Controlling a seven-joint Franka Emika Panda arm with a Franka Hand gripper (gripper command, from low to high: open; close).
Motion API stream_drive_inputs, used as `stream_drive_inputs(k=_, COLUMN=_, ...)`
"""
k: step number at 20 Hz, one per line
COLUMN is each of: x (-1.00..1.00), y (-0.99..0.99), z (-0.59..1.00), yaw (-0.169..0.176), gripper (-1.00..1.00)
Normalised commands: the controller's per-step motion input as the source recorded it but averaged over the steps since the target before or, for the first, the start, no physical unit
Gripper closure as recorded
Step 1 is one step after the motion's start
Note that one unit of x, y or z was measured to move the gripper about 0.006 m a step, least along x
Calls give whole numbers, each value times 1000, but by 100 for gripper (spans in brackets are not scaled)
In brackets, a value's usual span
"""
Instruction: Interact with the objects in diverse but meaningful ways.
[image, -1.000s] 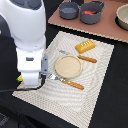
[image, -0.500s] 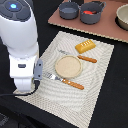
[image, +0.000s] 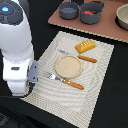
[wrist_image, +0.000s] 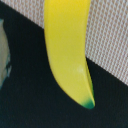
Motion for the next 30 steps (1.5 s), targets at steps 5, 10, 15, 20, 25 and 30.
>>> stream_drive_inputs(k=5, x=-226, y=38, z=-581, yaw=4, gripper=100)
stream_drive_inputs(k=10, x=-118, y=55, z=-423, yaw=0, gripper=100)
stream_drive_inputs(k=15, x=-14, y=93, z=845, yaw=-14, gripper=100)
stream_drive_inputs(k=20, x=370, y=21, z=1000, yaw=-51, gripper=100)
stream_drive_inputs(k=25, x=789, y=-9, z=889, yaw=-46, gripper=100)
stream_drive_inputs(k=30, x=1000, y=-1, z=287, yaw=-17, gripper=100)
